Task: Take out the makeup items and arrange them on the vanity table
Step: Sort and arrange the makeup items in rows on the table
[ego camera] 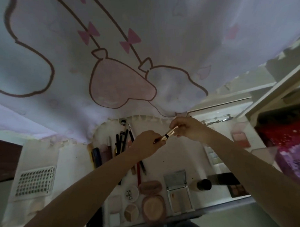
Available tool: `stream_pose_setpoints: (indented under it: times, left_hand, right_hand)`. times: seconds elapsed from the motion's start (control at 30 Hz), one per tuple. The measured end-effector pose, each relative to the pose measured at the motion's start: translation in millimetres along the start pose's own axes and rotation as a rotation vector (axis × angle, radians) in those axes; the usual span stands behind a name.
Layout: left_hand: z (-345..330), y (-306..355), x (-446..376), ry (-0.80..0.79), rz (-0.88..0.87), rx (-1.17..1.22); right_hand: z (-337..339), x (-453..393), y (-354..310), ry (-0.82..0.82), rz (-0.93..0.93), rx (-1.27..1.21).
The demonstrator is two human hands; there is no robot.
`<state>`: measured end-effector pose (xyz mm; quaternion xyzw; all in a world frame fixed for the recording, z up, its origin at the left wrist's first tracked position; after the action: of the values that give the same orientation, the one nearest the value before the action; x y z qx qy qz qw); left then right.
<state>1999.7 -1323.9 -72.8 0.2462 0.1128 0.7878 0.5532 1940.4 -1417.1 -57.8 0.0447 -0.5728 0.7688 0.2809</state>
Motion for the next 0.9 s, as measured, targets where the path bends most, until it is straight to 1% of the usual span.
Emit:
stream_pose_setpoints:
  times: [0.07, 0.1, 0.13, 0.17, 0.2, 0.23, 0.33, 0.4, 0.43, 0.53, 0.63, 0.73, 0.77, 0.83, 0.87, 0.9]
  left_hand:
    - [-5, 0, -3, -0.022, 0.011, -0.006]
    - [-6, 2, -5, -0.035, 0.011, -0.016]
    - [-7, 5, -7, -0.048, 0.013, -0.024]
    - [-7, 7, -9, -0.058, 0.016, -0.030]
    - [-6, 9, -11, -0.067, 0.020, -0.037]
    - [-6, 11, -13, -0.072, 0.023, -0.045]
    - [-7, 16, -16, -0.091, 0.041, -0.072]
    - [-7, 17, -17, -0.090, 0.059, -0.077]
    - [-7, 18, -17, -0.084, 0.063, -0.075]
    - [-12, 18, -18, -0.079, 0.068, -0.066]
    - [-26, 11, -20, -0.101, 0.107, -0.038]
    - [-46, -9, -26, -0.157, 0.259, 0.033]
    - [-54, -15, -28, -0.174, 0.317, 0.079]
    - [-69, -26, -32, -0.154, 0.437, 0.236]
    - [-75, -30, -33, -0.131, 0.490, 0.306]
    - [-80, -31, -36, -0.108, 0.527, 0.350]
  right_hand:
    - [0, 0, 8, -0.004, -0.062, -0.050]
    - [2, -2, 13, 0.000, -0.093, 0.009]
    - [5, -3, 17, 0.001, -0.113, 0.126]
    - [7, -4, 20, -0.007, -0.114, 0.226]
    - [9, -5, 20, -0.019, -0.101, 0.274]
    - [10, -6, 21, -0.032, -0.083, 0.263]
    - [16, -8, 25, -0.067, -0.047, 0.093]
    - [16, -10, 30, -0.099, -0.067, -0.024]
    - [15, -10, 34, -0.113, -0.087, -0.031]
    - [13, -14, 39, -0.127, -0.071, 0.112]
    - [13, -16, 44, -0.127, -0.047, 0.038]
    - [16, -15, 60, -0.066, -0.133, -0.023]
    - [17, -14, 67, -0.024, -0.152, 0.043]
    - [17, -13, 77, 0.014, -0.138, 0.386]
    - [13, -11, 84, -0.006, -0.128, 0.550]
    - [6, -8, 93, -0.059, -0.131, 0.676]
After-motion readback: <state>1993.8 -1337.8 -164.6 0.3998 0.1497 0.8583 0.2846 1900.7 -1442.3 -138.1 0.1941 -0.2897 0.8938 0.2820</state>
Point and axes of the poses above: each hand's wrist, its own x-axis away from the middle knuckle, its own z-axis out of the back of the hand, y = z × x, the point moved 9 cm from there along -x, towards the middle knuckle, and after that the axes turned 3 degrees about -z, right-handed, at the moved point
